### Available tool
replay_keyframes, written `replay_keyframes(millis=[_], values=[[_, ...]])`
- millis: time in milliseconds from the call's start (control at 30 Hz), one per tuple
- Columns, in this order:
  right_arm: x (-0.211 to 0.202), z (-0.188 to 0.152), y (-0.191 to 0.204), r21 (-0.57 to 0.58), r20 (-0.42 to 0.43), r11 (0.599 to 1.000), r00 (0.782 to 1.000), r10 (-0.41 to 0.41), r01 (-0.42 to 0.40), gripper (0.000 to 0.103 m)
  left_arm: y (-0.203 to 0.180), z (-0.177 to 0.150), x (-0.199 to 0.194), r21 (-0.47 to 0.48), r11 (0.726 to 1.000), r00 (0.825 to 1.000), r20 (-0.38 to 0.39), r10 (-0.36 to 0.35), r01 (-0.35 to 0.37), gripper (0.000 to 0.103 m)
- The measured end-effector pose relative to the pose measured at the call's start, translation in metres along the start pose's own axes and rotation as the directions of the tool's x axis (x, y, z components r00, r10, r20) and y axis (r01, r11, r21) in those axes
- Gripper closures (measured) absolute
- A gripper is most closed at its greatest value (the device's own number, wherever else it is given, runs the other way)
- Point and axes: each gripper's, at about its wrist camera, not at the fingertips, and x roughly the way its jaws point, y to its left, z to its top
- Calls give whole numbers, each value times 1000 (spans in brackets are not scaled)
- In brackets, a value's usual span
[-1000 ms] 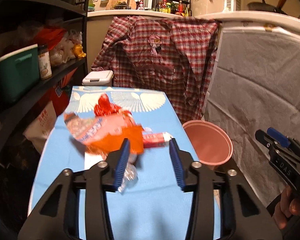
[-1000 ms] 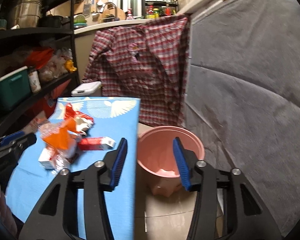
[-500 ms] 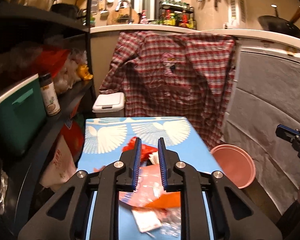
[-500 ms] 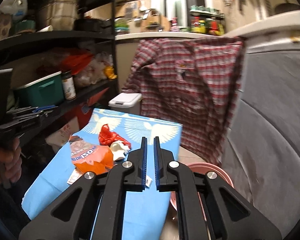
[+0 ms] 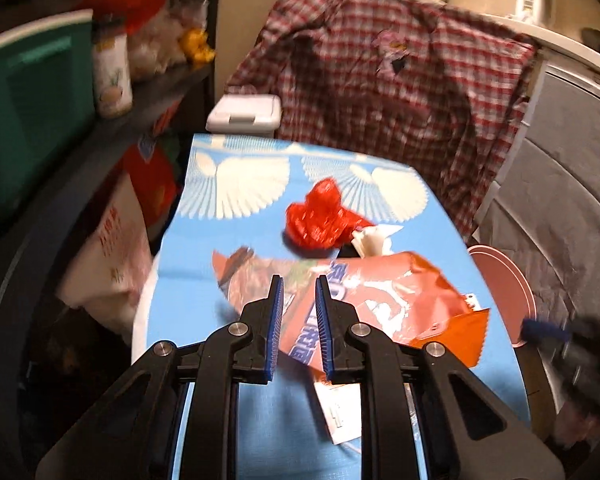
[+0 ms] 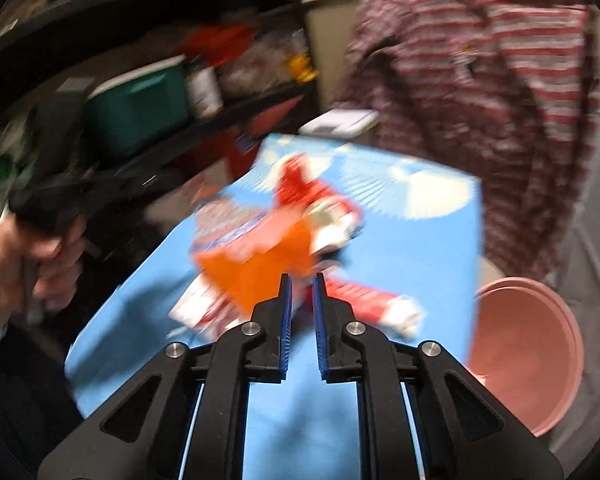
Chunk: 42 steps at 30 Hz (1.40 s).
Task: Collect trash
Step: 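Grasp the clear plastic bag with the right gripper while the left gripper reaches the orange snack bag, then close the left gripper on the orange snack bag while the right gripper lifts the clear bag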
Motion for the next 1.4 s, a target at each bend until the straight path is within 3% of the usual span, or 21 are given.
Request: replay_keyframes(millis=[67,133,167,367,767,1000,1167,1400], values=[[14,-6,7,17,-49,999,998,47,-46,81,11,0,7,-54,999,1000,-23,-1,-1,85],[28,-10,13,35,-91,997,993,70,-67,65,22,2,13,-95,995,999,-38,5,-9,78],[35,-11,13,45,-110,996,991,81,-77,56,27,1,16,-112,994,999,-44,16,-21,69],[59,-12,8,108,-170,993,983,69,-51,45,45,-4,40,-172,985,992,-123,-4,-18,53],[79,-14,12,63,-217,998,976,-13,28,46,75,-11,62,-311,949,980,-196,-19,-44,49],[78,-14,11,51,-226,998,974,-20,33,69,95,-18,69,-377,922,972,-234,-7,-84,49],[77,-15,10,48,-231,998,973,-26,39,72,102,-24,74,-373,917,961,-275,38,-144,49],[76,-16,10,47,-231,998,972,-27,39,74,113,-35,69,-391,906,943,-333,26,-163,49]])
